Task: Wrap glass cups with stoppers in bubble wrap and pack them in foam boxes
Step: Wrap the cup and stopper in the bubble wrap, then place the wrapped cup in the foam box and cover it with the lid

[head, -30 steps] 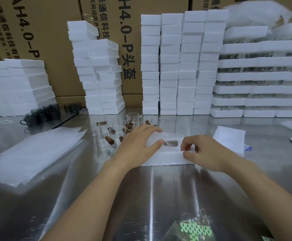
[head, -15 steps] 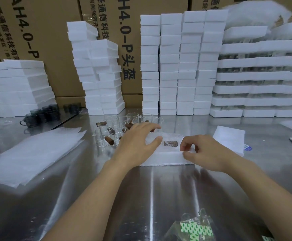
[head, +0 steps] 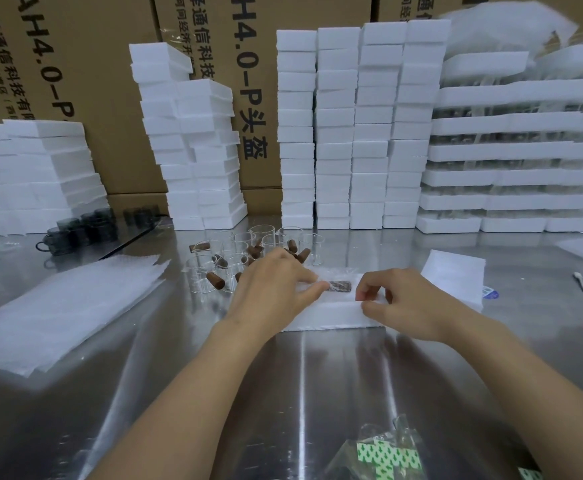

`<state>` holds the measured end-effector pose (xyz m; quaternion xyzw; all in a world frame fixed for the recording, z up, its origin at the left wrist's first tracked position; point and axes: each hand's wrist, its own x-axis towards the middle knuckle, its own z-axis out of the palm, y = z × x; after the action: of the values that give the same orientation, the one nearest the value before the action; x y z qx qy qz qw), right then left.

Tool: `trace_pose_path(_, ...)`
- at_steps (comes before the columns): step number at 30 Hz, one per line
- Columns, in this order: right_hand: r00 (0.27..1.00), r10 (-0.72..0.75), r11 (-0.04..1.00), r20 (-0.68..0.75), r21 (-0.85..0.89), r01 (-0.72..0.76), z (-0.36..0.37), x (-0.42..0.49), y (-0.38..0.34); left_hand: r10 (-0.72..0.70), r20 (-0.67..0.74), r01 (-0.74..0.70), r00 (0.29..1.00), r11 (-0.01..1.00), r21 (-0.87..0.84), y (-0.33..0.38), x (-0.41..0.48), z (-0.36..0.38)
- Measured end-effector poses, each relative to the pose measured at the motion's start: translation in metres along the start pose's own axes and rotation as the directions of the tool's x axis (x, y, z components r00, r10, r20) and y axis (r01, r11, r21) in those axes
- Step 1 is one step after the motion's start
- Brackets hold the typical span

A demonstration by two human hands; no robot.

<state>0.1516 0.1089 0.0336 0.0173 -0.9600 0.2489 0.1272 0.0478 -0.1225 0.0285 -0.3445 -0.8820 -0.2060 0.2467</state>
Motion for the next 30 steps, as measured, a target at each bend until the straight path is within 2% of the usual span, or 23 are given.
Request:
trace_pose_path(9, 1.0, -0.02, 0.999, -0.001, 0.027, 0.02, -0.001, -0.001, 0.001, 0.044, 0.014, -0.044, 0.999, 0.998, 0.051, 0.006, -0.006, 0.001)
trace_pose_path(11, 0.998, -0.027, 0.999, -0.064, 0.041, 0.03, -0.007, -0.001, 0.003, 0.062, -0.025, -0.06, 0.998, 0.997, 0.042, 0.005, -0.005, 0.0)
trace_pose_path(13, 0.982, 0.004, 1.0, -0.187, 0.028, 0.001, -0.016, 0.0, 0.009, 0.061, -0.075, -0.061, 0.995, 0.998, -0.003, 0.003, -0.004, 0.0)
trace_pose_path(15, 0.95, 0.062, 0.992, -0.305, -0.086, -0.092, -0.026, 0.001, 0.018, 0.002, -0.125, -0.017, 0.992, 0.993, -0.118, 0.0, -0.003, 0.001)
trace_pose_path(17, 0.929, 0.148, 0.958, -0.341, -0.186, -0.221, -0.032, 0.0, 0.029, -0.07, -0.126, 0.035, 0.99, 0.965, -0.26, -0.003, -0.001, 0.005)
trace_pose_path(19, 0.925, 0.275, 0.905, -0.264, -0.253, -0.341, -0.034, -0.002, 0.039, -0.098, -0.006, 0.089, 0.995, 0.93, -0.356, -0.006, -0.001, 0.011)
trace_pose_path(22, 0.903, 0.418, 0.839, -0.097, -0.338, -0.425, -0.032, -0.005, 0.047, -0.077, 0.237, 0.162, 0.968, 0.917, -0.365, -0.008, -0.004, 0.021)
trace_pose_path(24, 0.915, 0.391, 0.836, -0.1, -0.378, -0.398, -0.031, -0.005, 0.047, -0.085, 0.254, 0.177, 0.963, 0.914, -0.365, -0.009, -0.005, 0.024)
trace_pose_path(26, 0.929, 0.306, 0.848, -0.206, -0.385, -0.365, -0.031, -0.003, 0.044, -0.087, 0.234, 0.168, 0.968, 0.92, -0.354, -0.01, -0.006, 0.025)
trace_pose_path(28, 0.915, 0.208, 0.9, -0.346, -0.299, -0.317, -0.033, -0.001, 0.037, -0.075, 0.228, 0.154, 0.971, 0.923, -0.352, -0.01, -0.005, 0.025)
trace_pose_path(30, 0.879, 0.12, 0.976, -0.461, -0.108, -0.19, -0.035, -0.002, 0.028, -0.067, 0.228, 0.148, 0.971, 0.921, -0.361, -0.011, -0.004, 0.025)
